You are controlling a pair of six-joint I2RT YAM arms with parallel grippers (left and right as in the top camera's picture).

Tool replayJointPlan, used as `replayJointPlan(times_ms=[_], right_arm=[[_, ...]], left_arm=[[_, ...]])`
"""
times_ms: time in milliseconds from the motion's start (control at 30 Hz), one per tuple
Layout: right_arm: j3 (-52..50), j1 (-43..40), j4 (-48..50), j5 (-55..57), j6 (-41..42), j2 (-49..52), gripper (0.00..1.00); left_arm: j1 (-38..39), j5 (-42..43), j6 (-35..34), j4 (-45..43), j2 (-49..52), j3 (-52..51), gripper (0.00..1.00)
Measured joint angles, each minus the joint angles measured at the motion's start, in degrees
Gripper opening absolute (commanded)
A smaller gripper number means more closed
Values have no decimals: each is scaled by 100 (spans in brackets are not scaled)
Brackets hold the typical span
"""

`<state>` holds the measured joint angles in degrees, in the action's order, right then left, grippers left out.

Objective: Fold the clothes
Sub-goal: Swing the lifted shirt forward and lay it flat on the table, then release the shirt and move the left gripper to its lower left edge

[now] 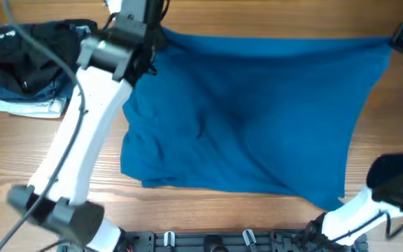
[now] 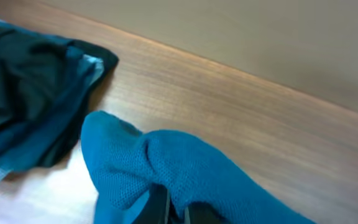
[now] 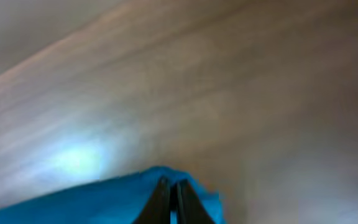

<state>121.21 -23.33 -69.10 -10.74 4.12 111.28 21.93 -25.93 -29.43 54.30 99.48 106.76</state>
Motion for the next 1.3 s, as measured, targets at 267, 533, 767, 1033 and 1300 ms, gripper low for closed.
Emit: replayJointPlan(times_ms=[267, 533, 767, 1033, 1300], right_arm=[[-31, 975, 2385, -42, 55, 2103, 4], [-50, 977, 3517, 210, 470, 2826, 78], [-85, 328, 2092, -42, 597, 2463, 100], [-20, -415, -1191, -1462, 269, -37, 99], [-1016, -306, -2317, -315, 787, -2603, 100]], left_arm=[[-57, -33, -33, -2612, 1698, -15, 17], [-385, -42, -83, -3646, 2667, -15, 99], [-1305, 501, -70, -1521, 2579, 20, 100], [-1172, 1781, -367, 1950, 439, 28, 100], [-686, 2153, -1582, 3165, -380, -450, 100]])
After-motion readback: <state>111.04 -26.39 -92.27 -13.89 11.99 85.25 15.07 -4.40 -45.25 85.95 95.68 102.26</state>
